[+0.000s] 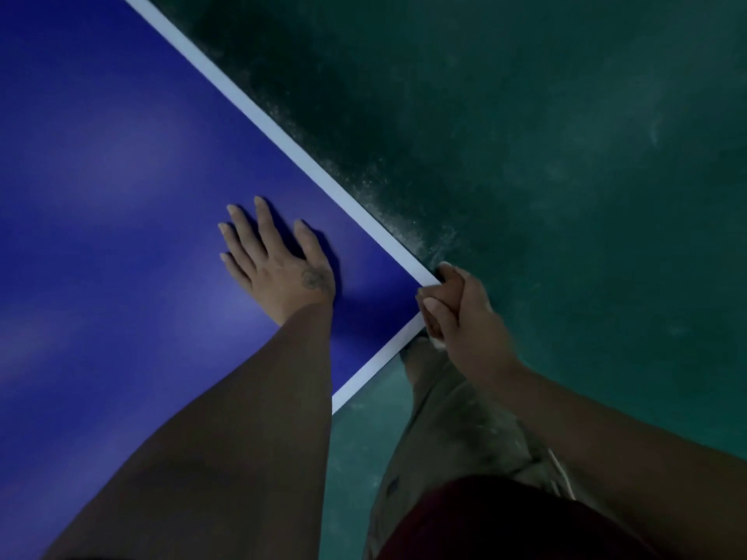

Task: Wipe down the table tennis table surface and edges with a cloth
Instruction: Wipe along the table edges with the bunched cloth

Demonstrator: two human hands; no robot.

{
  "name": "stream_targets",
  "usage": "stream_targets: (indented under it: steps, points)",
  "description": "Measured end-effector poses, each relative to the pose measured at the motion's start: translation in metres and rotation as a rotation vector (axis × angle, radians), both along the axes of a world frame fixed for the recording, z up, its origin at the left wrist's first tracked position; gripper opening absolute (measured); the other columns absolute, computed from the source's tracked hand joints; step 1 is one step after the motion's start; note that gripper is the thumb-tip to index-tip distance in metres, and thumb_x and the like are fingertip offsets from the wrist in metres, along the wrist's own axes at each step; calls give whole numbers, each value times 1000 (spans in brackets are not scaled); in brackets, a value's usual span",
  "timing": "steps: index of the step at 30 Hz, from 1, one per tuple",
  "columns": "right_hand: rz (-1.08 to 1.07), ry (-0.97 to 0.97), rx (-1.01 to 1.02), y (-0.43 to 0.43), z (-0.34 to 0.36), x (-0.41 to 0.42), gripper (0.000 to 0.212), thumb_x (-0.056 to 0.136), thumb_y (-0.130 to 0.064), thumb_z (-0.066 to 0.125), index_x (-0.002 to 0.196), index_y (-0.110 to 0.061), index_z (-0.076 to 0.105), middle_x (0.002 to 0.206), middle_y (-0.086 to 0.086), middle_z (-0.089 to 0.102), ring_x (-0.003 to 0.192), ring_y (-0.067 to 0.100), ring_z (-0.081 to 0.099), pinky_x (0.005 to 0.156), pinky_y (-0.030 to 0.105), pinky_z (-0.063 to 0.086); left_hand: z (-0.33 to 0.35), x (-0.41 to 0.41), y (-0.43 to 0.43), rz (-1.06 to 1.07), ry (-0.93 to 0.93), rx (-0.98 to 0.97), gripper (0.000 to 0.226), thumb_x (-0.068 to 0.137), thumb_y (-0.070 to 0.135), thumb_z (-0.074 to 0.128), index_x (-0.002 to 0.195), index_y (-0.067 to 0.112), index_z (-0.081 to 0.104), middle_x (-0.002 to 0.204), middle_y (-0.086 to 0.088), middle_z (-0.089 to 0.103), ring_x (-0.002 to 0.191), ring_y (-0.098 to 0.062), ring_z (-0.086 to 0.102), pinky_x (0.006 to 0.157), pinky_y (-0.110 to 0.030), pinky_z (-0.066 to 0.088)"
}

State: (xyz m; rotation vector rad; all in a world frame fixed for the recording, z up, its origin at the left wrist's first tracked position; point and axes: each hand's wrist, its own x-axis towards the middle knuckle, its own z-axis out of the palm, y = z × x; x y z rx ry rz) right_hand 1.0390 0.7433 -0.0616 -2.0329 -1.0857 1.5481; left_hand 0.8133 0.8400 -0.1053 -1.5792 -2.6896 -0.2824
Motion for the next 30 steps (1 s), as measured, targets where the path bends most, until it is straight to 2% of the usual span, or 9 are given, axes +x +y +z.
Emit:
stream_targets:
  steps: [2,4,6,8,11,16,20,26,30]
  points:
    - [165,-2,-96,16,-3,12,63,107,-41,60,161,-21,35,141,1,54,112,22,65,75,18,60,0,-1,1,7,-24,-14,64,113,58,37,172,32,32,182,0,21,169,-22,14,137,-47,9]
    - [351,-53,-135,34,-6,21,59,106,-43,62,155,-18,40,125,-5,55,89,10,64,53,1,45,0,-1,0,16,-38,-13,64,112,57,37,172,32,32,182,0,21,169,-23,14,137,-48,9]
    - [469,-83,-173,53,-7,26,46,106,-43,64,140,-18,48,105,-11,60,70,-3,63,47,3,42,2,1,1,16,-46,-8,64,112,56,38,171,32,33,181,-1,23,169,-24,15,137,-49,9]
    - [599,-118,-217,73,-7,26,36,105,-48,63,127,-24,49,106,-7,66,80,0,69,64,16,53,5,2,1,19,-49,-11,64,112,55,39,171,31,34,181,-2,23,169,-24,15,137,-49,9]
    - [726,-150,-243,99,-6,16,48,104,-56,61,133,-20,50,115,-2,69,102,19,69,89,38,54,8,3,0,21,-55,-20,63,112,53,40,171,29,35,181,-3,23,169,-25,16,137,-51,10]
    - [607,-28,-222,140,-6,-23,58,106,-52,59,149,-16,45,124,-1,58,111,20,58,93,35,43,9,3,1,17,-63,-27,64,112,53,40,171,29,34,182,-2,22,169,-25,13,137,-51,8]
    - [523,63,-172,156,-10,-41,61,106,-47,63,150,-9,43,134,10,64,121,27,64,106,42,50,9,4,0,13,-48,-15,62,113,50,39,170,27,37,181,-3,24,169,-26,15,137,-50,8]
    - [366,153,-193,108,-18,-12,69,104,-43,67,159,-21,31,135,2,50,105,15,63,67,16,54,10,5,2,20,-54,-2,60,112,45,43,169,26,40,180,-4,26,169,-27,17,137,-52,11]
    - [283,206,-255,93,-19,-2,68,105,-36,67,161,-23,31,148,4,36,119,32,60,58,23,61,14,7,4,19,-65,4,59,112,41,47,168,24,42,180,-5,27,168,-27,18,136,-52,12]
